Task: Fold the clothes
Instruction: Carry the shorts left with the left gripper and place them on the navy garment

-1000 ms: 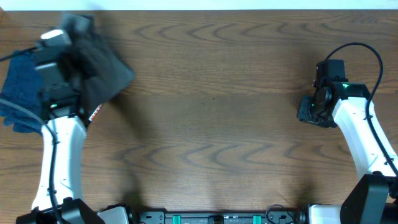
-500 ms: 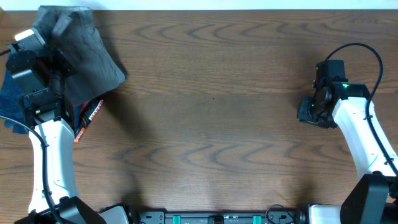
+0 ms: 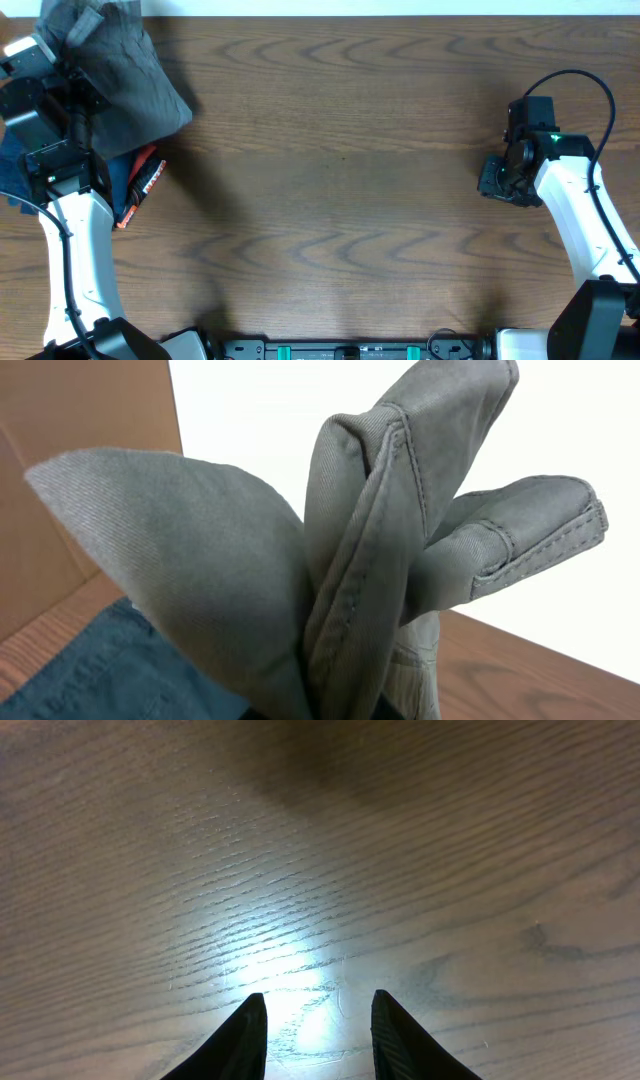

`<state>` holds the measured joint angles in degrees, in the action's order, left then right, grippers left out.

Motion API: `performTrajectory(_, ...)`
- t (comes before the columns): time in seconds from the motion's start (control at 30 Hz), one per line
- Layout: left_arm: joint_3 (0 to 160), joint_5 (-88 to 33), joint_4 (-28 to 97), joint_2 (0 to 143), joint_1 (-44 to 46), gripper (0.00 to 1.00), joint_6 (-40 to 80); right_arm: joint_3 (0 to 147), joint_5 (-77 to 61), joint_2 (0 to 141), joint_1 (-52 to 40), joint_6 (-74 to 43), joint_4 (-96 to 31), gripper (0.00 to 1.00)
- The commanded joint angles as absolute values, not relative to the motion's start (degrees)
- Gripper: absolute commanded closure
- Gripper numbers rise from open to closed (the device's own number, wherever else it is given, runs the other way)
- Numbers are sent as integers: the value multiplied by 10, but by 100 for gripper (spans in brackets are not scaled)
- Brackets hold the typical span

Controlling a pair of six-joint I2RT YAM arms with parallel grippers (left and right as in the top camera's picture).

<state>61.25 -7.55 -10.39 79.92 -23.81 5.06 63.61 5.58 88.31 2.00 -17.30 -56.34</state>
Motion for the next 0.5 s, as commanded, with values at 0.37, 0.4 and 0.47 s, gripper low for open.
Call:
performTrajectory(0.37, 644, -64, -115, 789, -276, 92, 52, 641, 56, 877, 23, -162, -564, 66)
performTrajectory(0.4, 644, -64, -105, 789, -283, 92, 52, 641, 56, 877, 23, -162, -564, 66)
performTrajectory(0.47, 644, -63, -79, 790, -299, 92, 57, 641, 56, 877, 23, -162, -564, 66)
